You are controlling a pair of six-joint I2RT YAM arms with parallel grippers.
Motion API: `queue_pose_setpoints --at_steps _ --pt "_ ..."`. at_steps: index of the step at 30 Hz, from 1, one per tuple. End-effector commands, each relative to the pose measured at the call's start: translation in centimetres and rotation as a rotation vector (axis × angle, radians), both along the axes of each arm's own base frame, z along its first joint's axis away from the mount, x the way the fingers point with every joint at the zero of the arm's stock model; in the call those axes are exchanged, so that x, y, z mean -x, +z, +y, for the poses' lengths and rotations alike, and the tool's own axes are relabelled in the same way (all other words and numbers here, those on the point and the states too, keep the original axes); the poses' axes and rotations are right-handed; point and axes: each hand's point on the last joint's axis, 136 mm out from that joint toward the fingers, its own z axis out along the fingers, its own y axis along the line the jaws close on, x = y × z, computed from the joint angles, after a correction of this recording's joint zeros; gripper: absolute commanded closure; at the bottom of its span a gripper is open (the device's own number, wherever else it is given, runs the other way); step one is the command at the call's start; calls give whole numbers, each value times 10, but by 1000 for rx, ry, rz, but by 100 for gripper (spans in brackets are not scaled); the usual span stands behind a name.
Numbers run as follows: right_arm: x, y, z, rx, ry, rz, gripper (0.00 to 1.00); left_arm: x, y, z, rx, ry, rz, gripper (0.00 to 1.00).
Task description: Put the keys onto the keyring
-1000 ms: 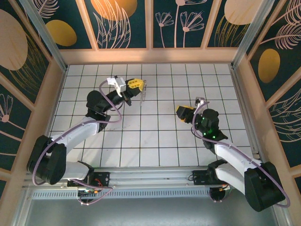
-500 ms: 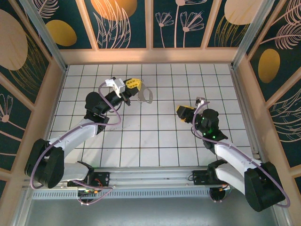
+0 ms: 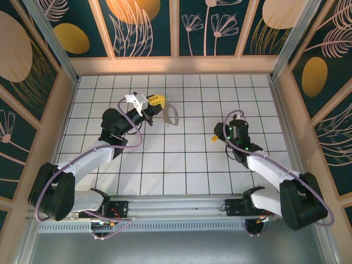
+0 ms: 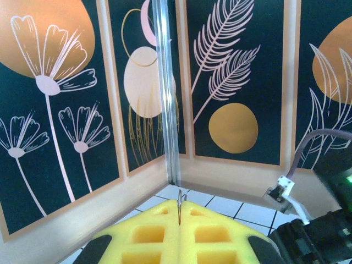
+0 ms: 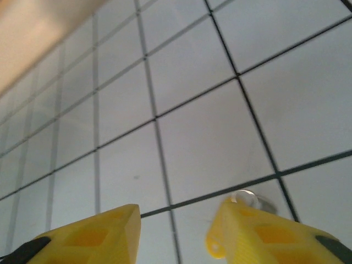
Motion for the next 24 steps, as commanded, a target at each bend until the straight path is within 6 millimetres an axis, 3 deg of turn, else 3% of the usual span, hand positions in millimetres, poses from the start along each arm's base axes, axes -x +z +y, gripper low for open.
queue_pose_setpoints --at_steps 1,10,15,24 --pt "-11 -5 -11 80 -22 51 62 8 14 3 23 4 -48 100" --pt "-34 -36 -23 105 12 146 66 13 18 4 36 -10 -53 100" --pt "-39 -47 -5 39 89 170 65 17 19 4 35 -23 -57 100" --pt "-45 -62 4 5 108 196 66 26 22 8 39 -29 -73 100"
